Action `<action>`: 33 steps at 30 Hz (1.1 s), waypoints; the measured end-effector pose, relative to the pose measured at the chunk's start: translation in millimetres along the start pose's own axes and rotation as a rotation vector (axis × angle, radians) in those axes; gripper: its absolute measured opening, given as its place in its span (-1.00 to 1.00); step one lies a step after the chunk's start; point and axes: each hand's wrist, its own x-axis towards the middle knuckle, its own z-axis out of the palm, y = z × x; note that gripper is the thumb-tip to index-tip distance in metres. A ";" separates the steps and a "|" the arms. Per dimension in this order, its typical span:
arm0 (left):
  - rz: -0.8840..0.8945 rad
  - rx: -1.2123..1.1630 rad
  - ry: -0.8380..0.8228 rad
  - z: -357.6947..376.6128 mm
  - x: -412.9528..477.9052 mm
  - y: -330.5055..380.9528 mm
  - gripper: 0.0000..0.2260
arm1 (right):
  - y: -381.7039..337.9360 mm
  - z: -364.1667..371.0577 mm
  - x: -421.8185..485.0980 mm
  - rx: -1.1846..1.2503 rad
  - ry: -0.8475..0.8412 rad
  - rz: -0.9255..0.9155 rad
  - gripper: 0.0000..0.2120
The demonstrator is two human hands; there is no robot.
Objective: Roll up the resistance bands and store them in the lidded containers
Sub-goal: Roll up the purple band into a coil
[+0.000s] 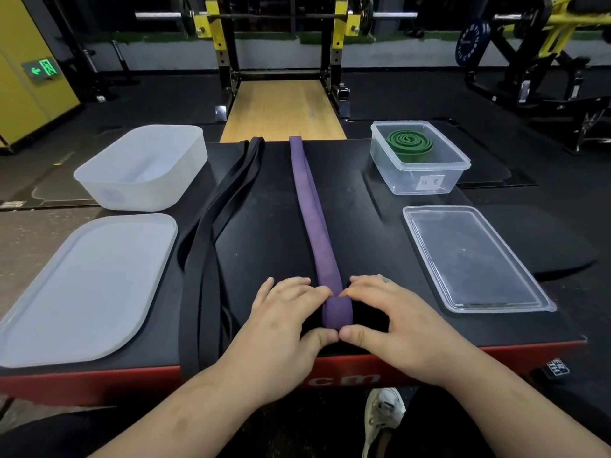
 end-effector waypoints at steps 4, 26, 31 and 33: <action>-0.038 -0.012 -0.005 -1.0 4.0 -1.9 -0.52 | -2.3 -4.8 2.6 0.001 -0.009 0.002 -0.31; -0.023 -0.027 -0.004 -1.7 7.9 -6.1 -0.48 | -3.5 -3.3 -1.3 -0.045 0.005 0.043 -0.37; -0.043 -0.005 0.007 0.3 12.0 -6.2 -0.45 | -7.3 0.1 5.7 -0.029 0.055 0.040 -0.45; -0.044 -0.010 0.009 0.2 10.9 -5.4 -0.45 | -7.7 -1.1 8.0 -0.029 0.054 0.024 -0.49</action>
